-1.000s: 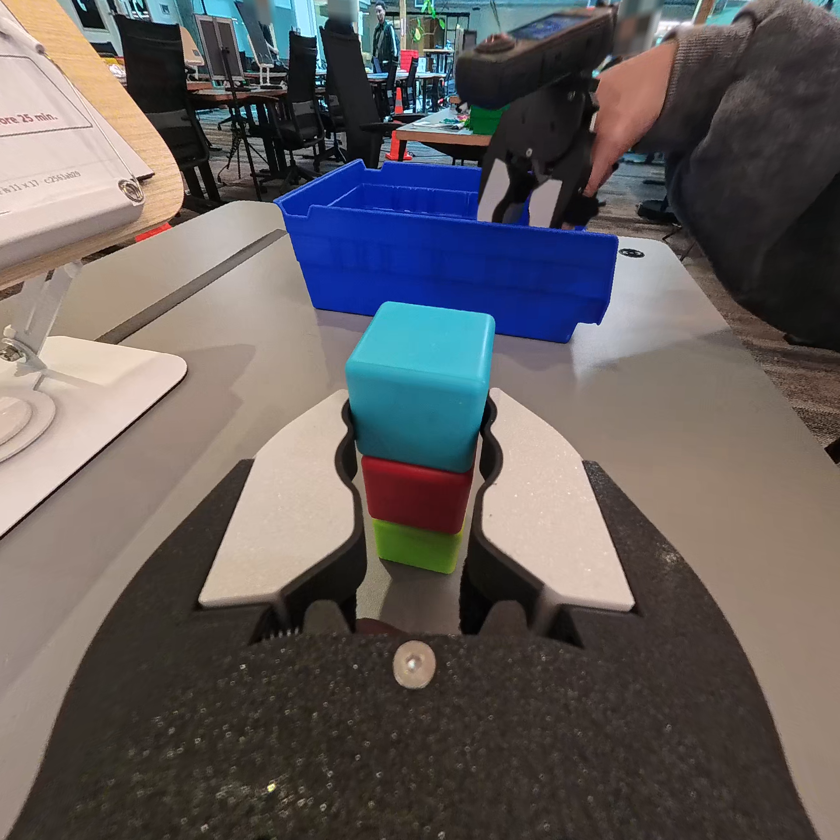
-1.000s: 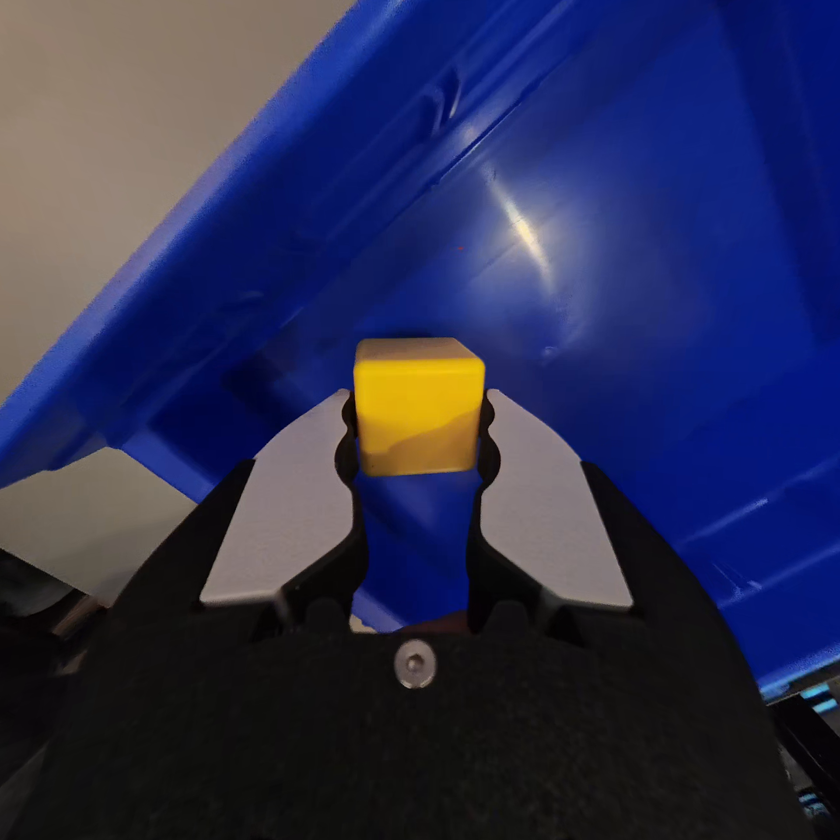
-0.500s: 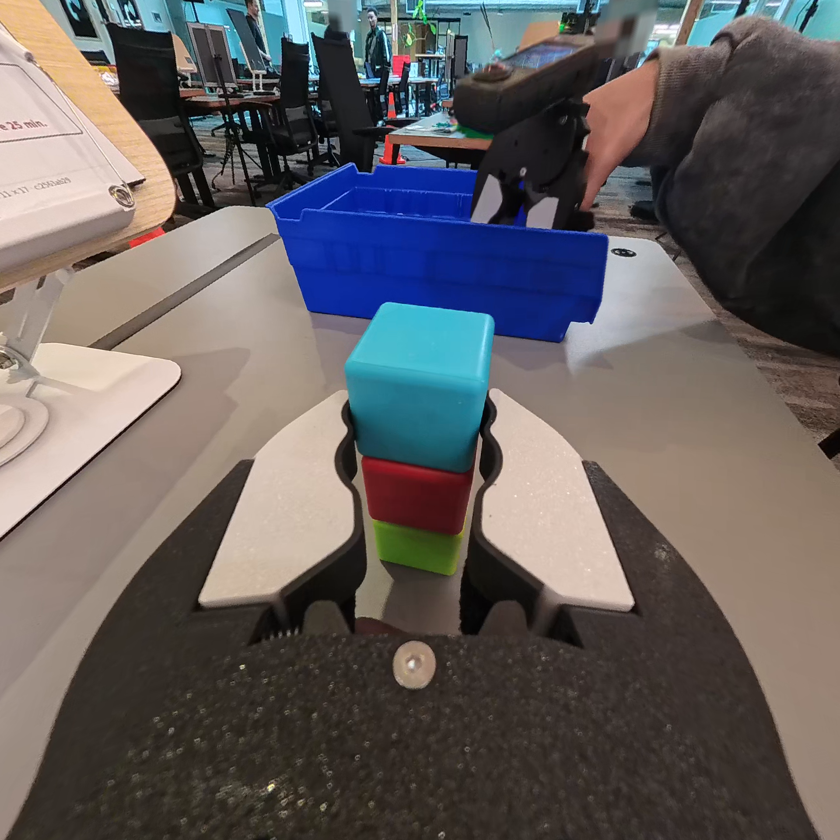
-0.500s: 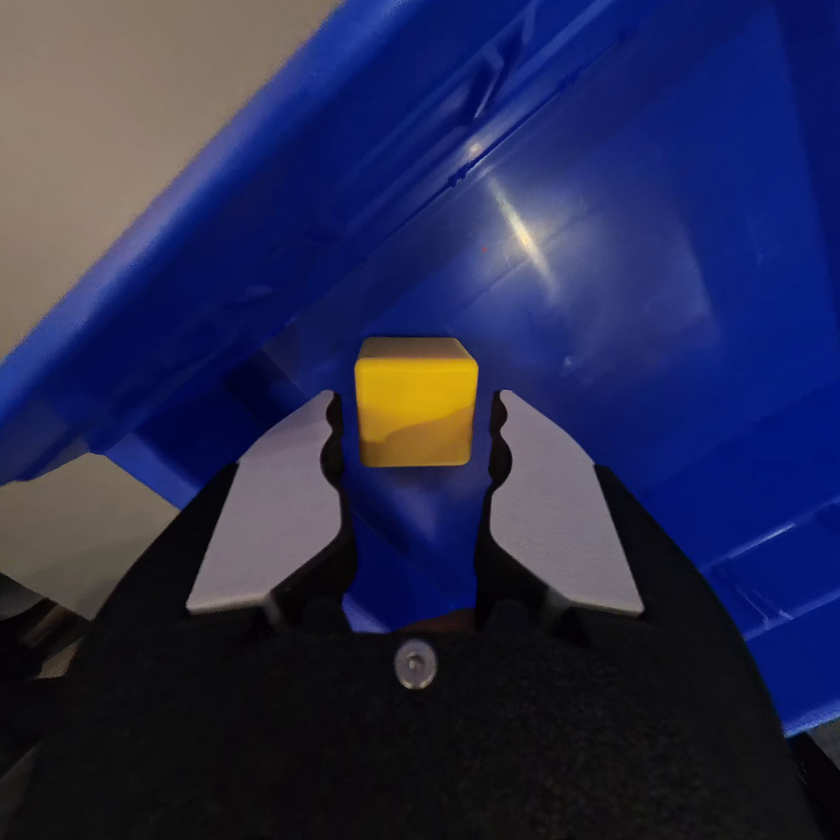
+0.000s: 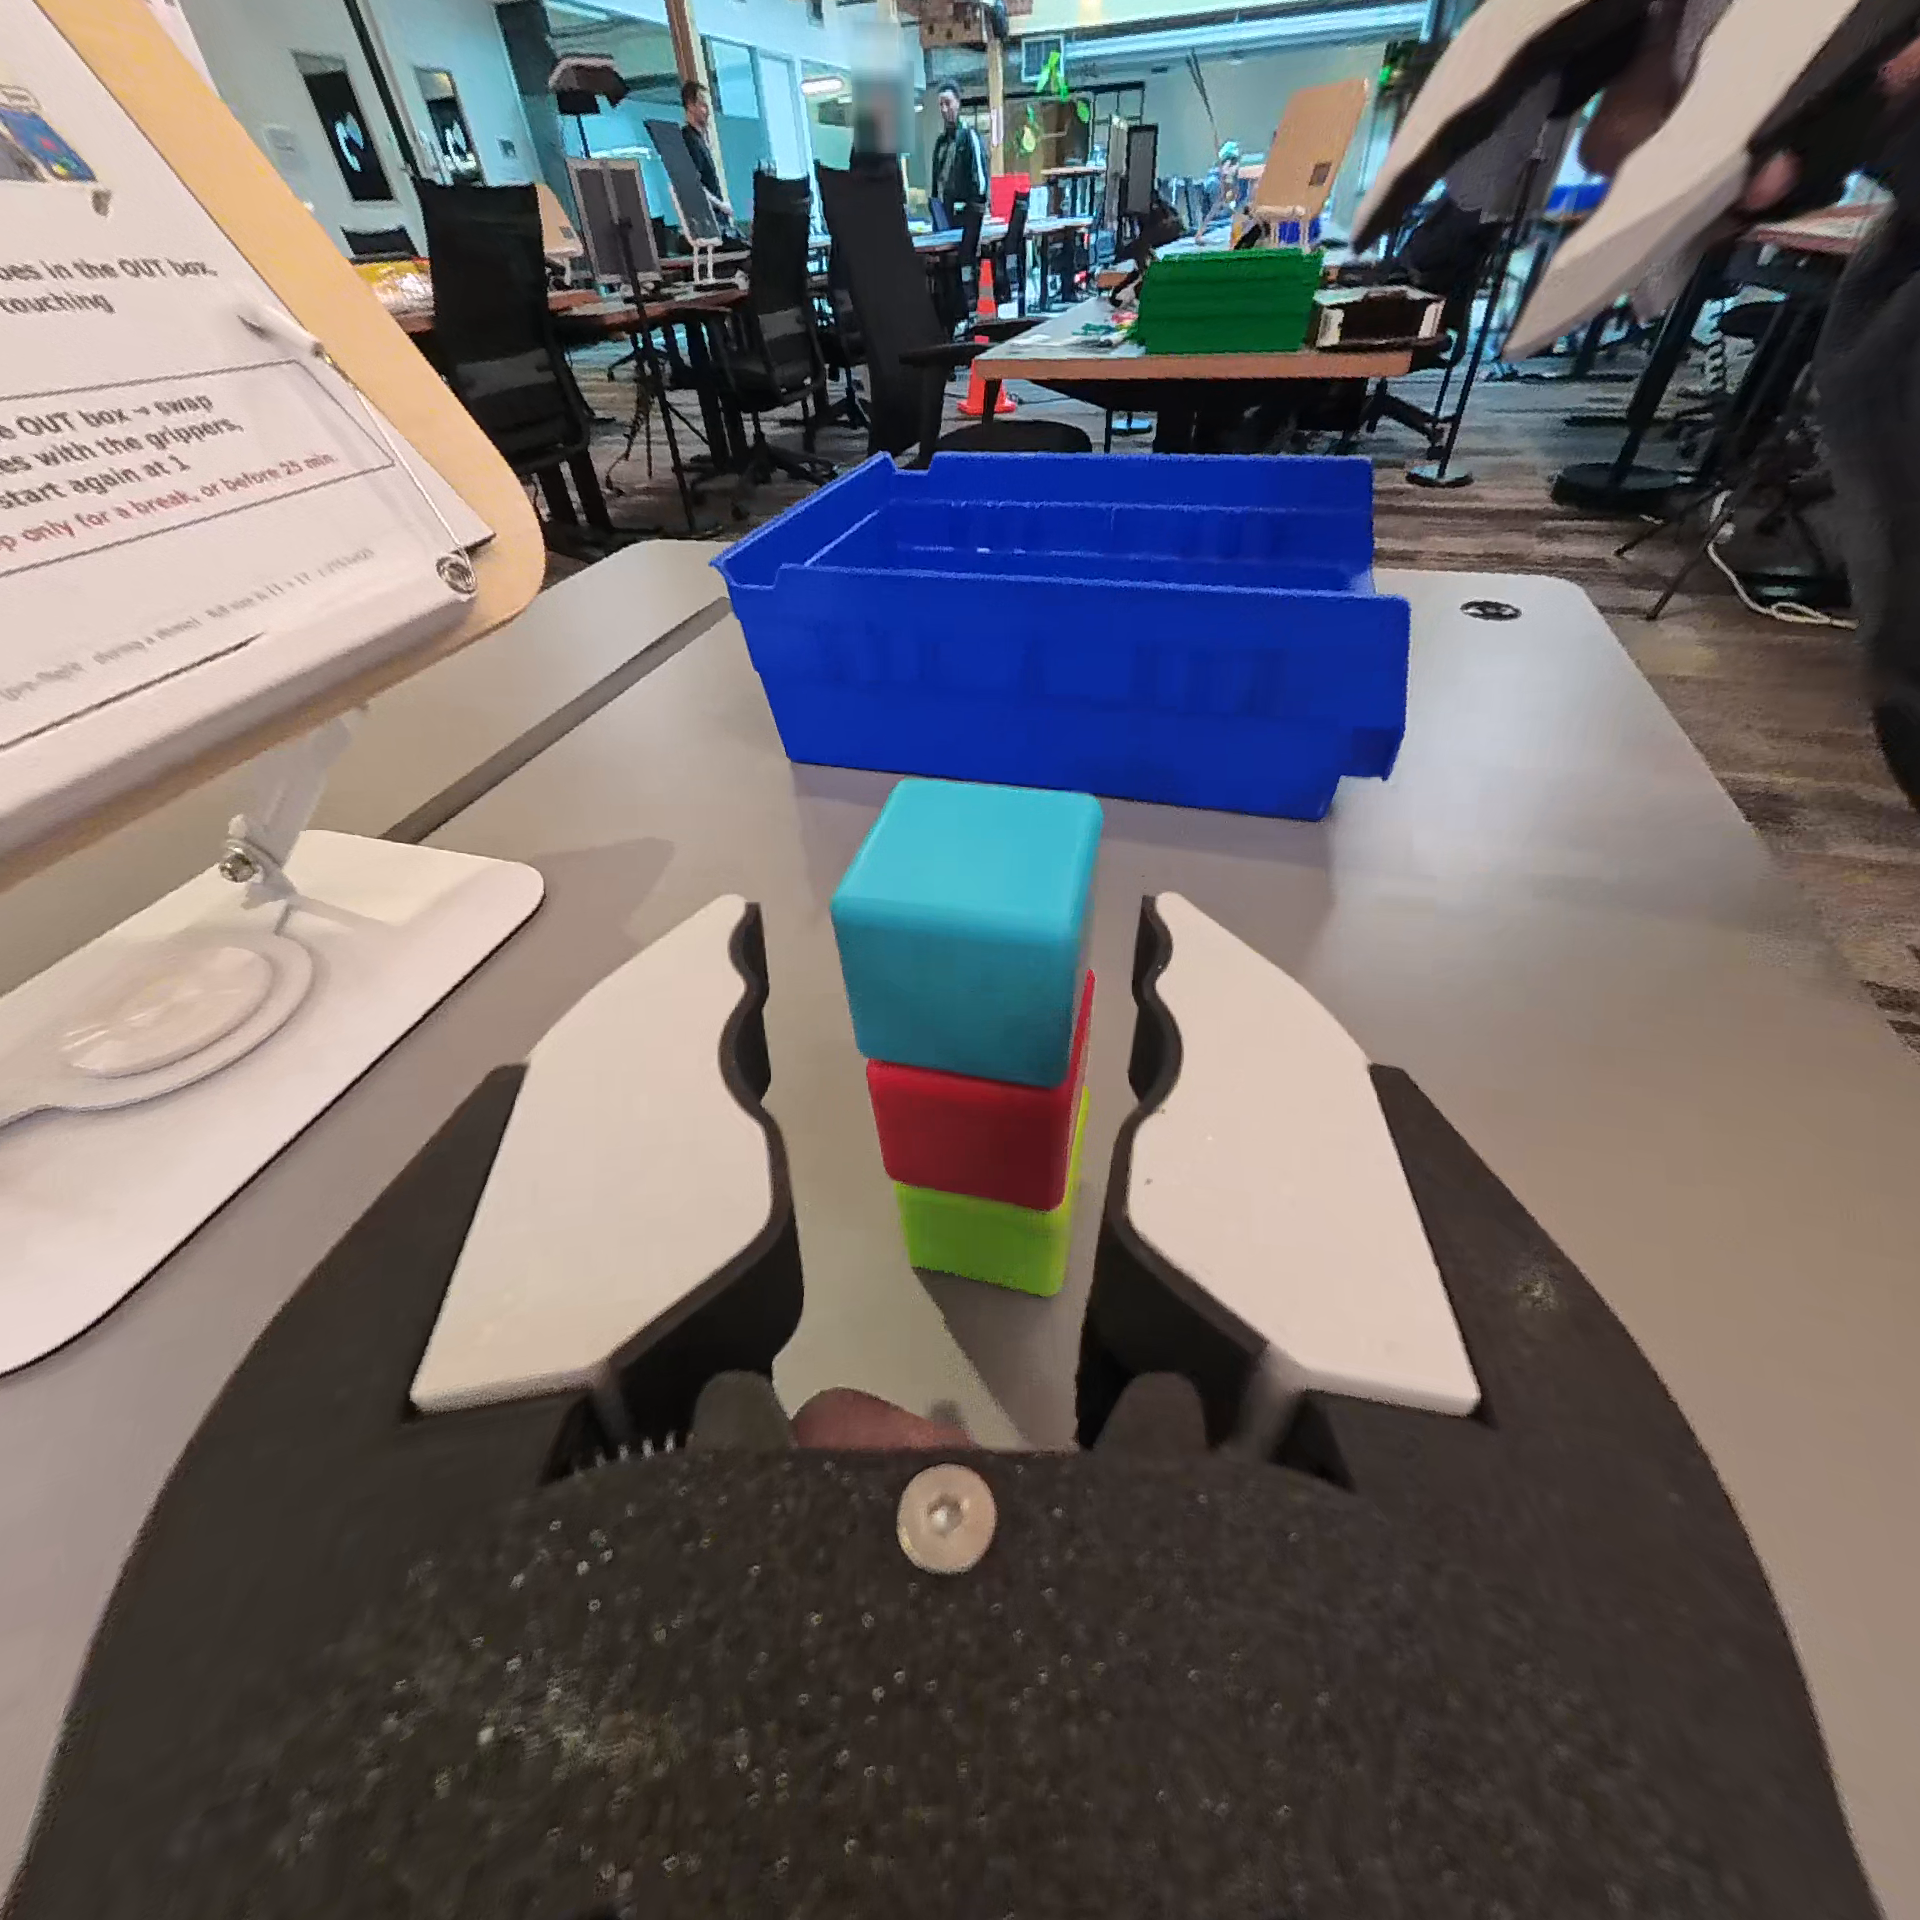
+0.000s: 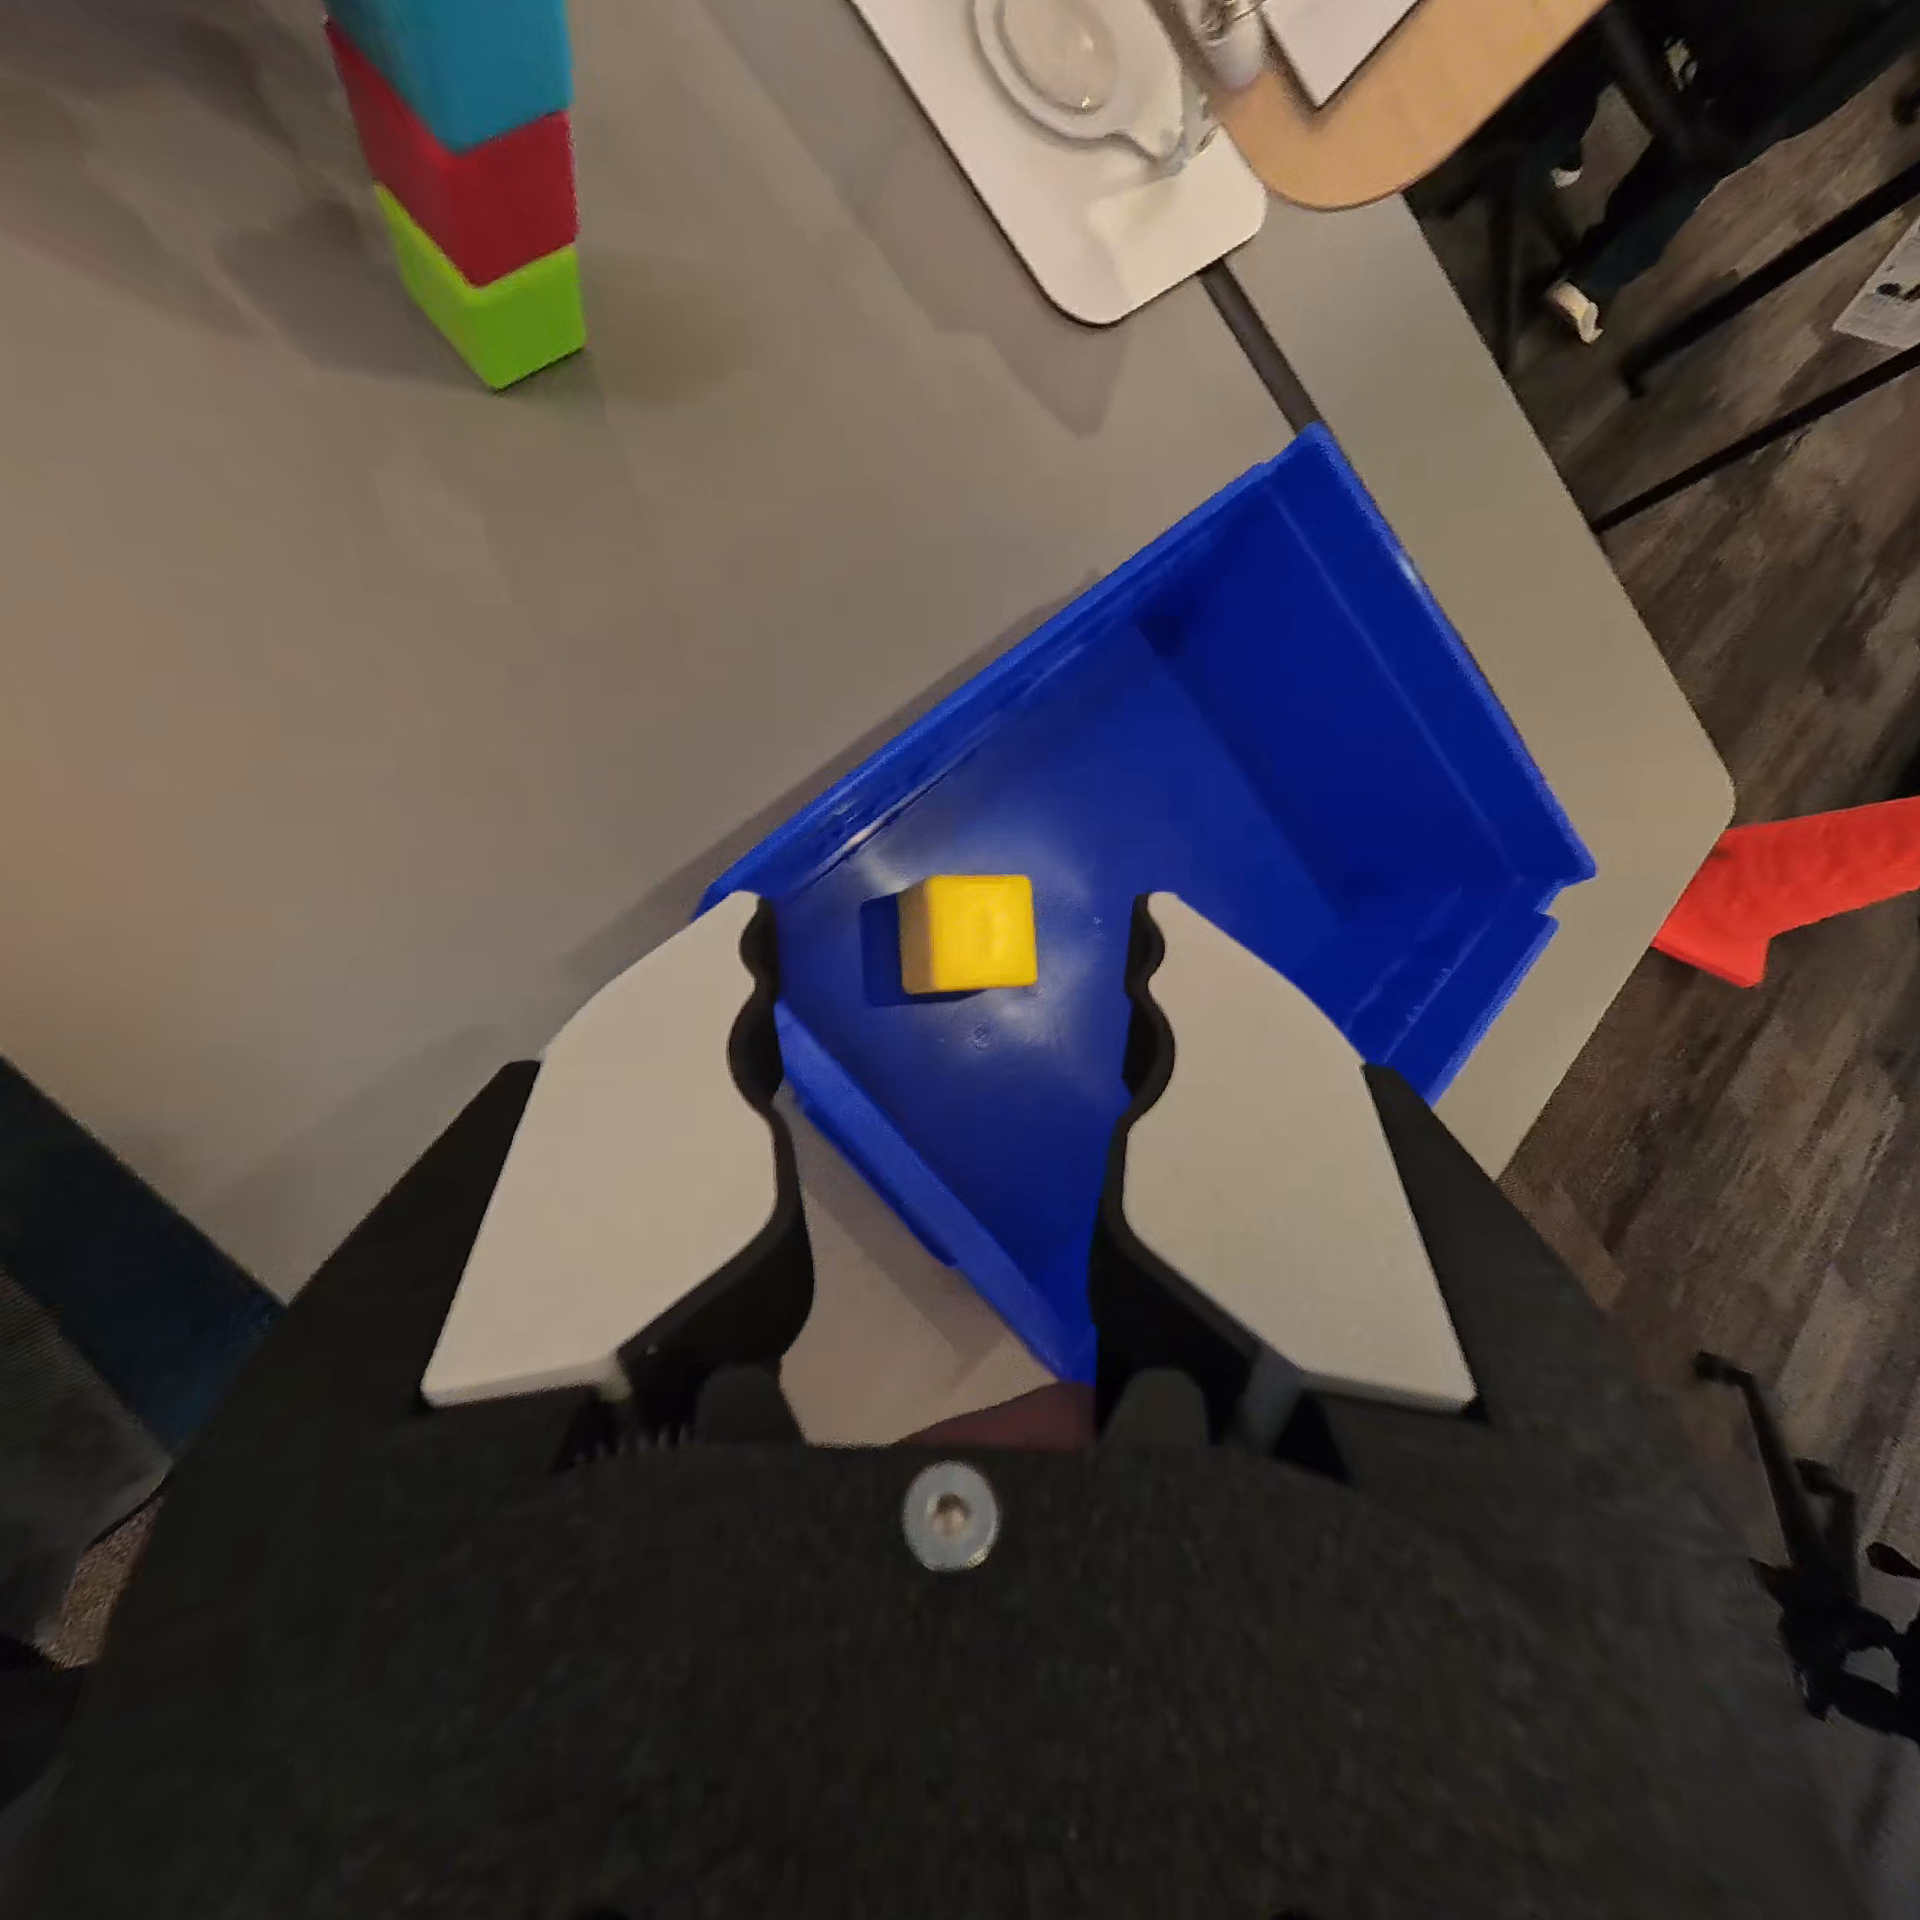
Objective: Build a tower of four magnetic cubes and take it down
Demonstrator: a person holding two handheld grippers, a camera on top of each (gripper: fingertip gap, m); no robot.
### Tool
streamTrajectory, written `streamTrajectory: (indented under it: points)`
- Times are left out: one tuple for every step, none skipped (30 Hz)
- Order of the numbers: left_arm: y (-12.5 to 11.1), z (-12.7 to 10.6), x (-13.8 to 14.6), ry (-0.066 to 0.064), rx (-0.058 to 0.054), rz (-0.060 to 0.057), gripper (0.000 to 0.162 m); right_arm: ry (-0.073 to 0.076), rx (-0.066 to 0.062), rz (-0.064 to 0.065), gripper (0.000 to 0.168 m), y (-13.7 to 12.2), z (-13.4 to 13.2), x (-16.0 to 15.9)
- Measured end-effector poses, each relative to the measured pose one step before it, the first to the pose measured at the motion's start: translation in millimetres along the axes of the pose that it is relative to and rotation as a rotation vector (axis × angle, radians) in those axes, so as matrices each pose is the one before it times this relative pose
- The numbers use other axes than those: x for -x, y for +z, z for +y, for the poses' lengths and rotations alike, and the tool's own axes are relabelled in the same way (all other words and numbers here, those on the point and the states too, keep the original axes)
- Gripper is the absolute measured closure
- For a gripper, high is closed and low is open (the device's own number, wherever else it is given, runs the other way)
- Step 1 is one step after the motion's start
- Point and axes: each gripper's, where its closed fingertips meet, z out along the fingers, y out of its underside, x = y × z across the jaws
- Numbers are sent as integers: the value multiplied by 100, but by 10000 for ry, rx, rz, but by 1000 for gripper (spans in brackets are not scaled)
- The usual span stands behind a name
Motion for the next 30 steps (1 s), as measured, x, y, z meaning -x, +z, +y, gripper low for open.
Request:
streamTrajectory:
  points:
    - [-89,277,-35,-35,102,13,95,-37,4,-91,103,-75,93,602]
    - [-26,386,-52,-67,125,32,95,-20,-77,-162,104,-33,-58,619]
    - [46,554,-132,-112,195,89,94,-36,-83,-173,104,13,-94,565]
    - [108,724,-111,-120,270,94,93,-43,-56,-123,104,55,-90,427]
    - [161,779,-36,-97,271,44,93,-41,-22,-77,104,80,-81,295]
    - [189,751,15,-62,269,19,93,-47,2,-61,104,74,-75,230]
    - [227,634,97,-27,245,-25,93,-45,-5,-62,104,74,-92,199]
    - [212,360,186,-20,137,-78,93,-30,-13,-67,104,80,-143,164]
    - [151,149,124,-62,100,-22,94,-30,2,-39,105,88,-121,111]
    - [77,21,49,-72,38,45,94,-44,24,-28,105,109,-116,107]
    - [59,-13,10,-44,10,48,94,-65,35,-63,105,127,-124,177]
    - [89,72,-22,-28,70,53,94,-74,28,-67,105,141,-145,206]
    - [128,149,-49,-13,128,47,93,-80,19,-36,105,149,-221,139]
    - [158,185,-84,31,153,42,93,-77,19,-46,105,171,-259,137]
    - [171,208,-118,72,162,29,93,-73,39,-52,105,172,-285,101]
    - [170,189,-95,77,158,8,93,-86,31,-13,105,177,-358,18]
    - [177,188,-35,56,157,-20,94,-95,6,-5,105,175,-466,-15]
    - [166,192,-31,41,161,-15,94,-99,-6,-23,105,204,-546,0]
    - [139,161,-33,31,132,-1,94,-120,-2,-9,105,245,-634,-19]
    - [103,106,37,-4,95,-25,95,-146,5,2,106,317,-691,-40]
    - [88,84,60,-39,77,-21,97,-154,-10,-38,106,397,-827,-7]
    - [64,66,109,-55,58,-36,103,-153,-32,-79,107,519,-963,23]
    - [33,36,-22,-26,34,45,109,-179,-25,-78,108,654,-1041,16]
    - [14,17,-30,-1,14,36,111,-248,20,-77,109,792,-1030,44]
    - [8,-3,-3,4,1,4,111,-259,29,-82,109,931,-1056,19]
    - [5,8,-7,1,-1,6,111,-242,30,-148,109,1071,-1082,52]
    - [9,-6,0,15,-1,8,111,-240,75,-228,109,1184,-1027,91]
    - [16,-7,-6,17,2,13,111,-249,140,-248,109,1196,-890,14]
    - [10,10,-32,10,5,29,111,-229,151,-246,109,1142,-849,-137]
    - [6,0,-55,10,3,39,111,-222,96,-302,109,1044,-914,-124]
